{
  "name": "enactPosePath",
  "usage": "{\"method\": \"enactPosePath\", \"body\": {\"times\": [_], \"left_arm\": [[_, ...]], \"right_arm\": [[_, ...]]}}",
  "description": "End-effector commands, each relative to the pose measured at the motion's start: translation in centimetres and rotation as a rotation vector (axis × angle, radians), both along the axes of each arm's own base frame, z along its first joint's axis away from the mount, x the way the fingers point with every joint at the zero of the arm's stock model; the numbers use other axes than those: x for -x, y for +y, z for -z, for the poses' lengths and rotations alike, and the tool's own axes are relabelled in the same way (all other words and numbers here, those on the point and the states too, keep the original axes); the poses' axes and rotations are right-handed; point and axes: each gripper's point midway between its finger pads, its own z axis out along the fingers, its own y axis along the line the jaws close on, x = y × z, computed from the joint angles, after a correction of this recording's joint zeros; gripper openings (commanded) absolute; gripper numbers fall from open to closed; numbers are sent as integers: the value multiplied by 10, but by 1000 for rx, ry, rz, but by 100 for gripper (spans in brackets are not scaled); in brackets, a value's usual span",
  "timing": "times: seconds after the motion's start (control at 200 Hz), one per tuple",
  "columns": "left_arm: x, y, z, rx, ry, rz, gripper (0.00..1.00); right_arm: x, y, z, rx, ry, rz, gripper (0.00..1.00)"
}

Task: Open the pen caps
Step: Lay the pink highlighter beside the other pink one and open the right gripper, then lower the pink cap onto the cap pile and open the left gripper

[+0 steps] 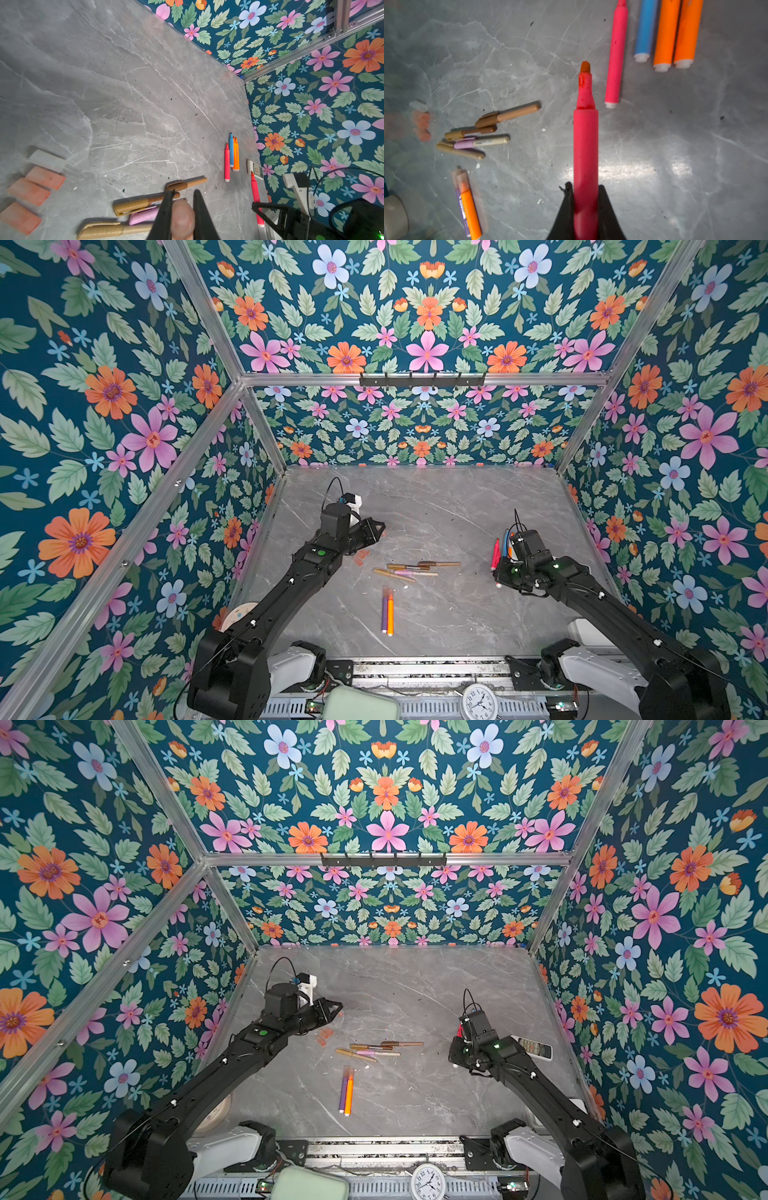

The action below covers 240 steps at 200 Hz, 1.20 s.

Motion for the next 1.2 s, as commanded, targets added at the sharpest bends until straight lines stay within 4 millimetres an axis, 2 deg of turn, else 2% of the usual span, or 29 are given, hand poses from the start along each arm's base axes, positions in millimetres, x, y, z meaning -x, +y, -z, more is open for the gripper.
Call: {"method": "enactPosePath", "body": {"times": [0.0,0.205,0.41,0.6,0.97,1.13,1.195], "left_arm": [[-1,1,-3,-22,-34,11,0],[2,2,-2,-38,-42,30,0],[1,3,-5,-41,-54,34,0],[0,2,-4,-38,-50,42,0],[1,3,-8,-34,-53,45,0],[1,4,-8,-44,-52,40,0],[1,10,-2,-76,-30,22,0]], "right_arm": [[-22,-18,5,144,-12,-27,0],[-57,-34,29,330,64,-36,0],[-70,-38,42,345,102,-29,0],[-74,-40,46,344,111,-15,6],[-79,-35,52,316,114,-17,34],[-81,-34,50,308,107,-20,35],[-81,-33,47,301,101,-21,35]]}}
